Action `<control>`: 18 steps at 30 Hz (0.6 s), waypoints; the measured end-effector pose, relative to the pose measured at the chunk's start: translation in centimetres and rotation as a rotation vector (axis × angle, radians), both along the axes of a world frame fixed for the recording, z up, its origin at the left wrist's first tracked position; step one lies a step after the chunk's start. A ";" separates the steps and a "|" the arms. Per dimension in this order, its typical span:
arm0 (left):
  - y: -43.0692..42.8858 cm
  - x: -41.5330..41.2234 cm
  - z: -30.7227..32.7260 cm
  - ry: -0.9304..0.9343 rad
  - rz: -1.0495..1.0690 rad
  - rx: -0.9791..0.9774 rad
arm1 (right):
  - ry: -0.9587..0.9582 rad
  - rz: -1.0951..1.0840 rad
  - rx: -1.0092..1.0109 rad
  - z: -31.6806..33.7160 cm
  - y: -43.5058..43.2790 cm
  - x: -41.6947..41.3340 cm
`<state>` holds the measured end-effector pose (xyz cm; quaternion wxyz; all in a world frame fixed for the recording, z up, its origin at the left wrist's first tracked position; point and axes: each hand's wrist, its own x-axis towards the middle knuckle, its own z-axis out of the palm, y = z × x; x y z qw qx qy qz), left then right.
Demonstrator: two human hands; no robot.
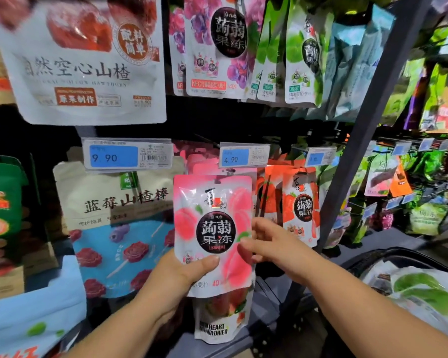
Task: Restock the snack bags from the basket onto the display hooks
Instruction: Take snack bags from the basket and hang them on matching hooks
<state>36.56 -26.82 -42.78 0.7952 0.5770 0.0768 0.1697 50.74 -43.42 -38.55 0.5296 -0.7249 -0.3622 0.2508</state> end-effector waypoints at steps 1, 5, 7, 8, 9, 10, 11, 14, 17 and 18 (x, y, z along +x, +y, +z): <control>-0.1 0.5 0.2 -0.005 -0.010 0.005 | -0.004 0.002 0.003 -0.1 -0.1 -0.1; -0.5 2.0 1.0 -0.012 -0.029 0.034 | 0.057 -0.092 0.086 -0.3 0.2 -0.2; -0.6 2.6 1.0 -0.010 -0.029 0.048 | 0.105 -0.137 0.122 -0.5 0.5 -0.1; -0.7 2.8 1.1 -0.002 -0.026 0.050 | 0.117 -0.152 0.140 -0.4 0.5 -0.2; -0.8 3.1 1.0 0.007 -0.022 0.055 | 0.118 -0.166 0.148 -0.5 0.4 -0.1; -0.8 3.3 1.0 0.016 -0.016 0.067 | 0.113 -0.182 0.146 -0.5 0.4 0.0; -0.8 3.5 0.9 0.023 -0.012 0.081 | 0.105 -0.206 0.144 -0.7 0.5 0.3; -0.9 3.9 1.0 0.051 0.015 0.112 | 0.087 -0.251 0.157 -0.9 0.7 0.5; -1.2 4.2 1.2 0.063 0.047 0.118 | 0.046 -0.278 0.160 -1.2 1.0 1.1; -1.3 4.2 1.2 0.061 0.047 0.115 | 0.037 -0.291 0.170 -1.2 1.0 1.2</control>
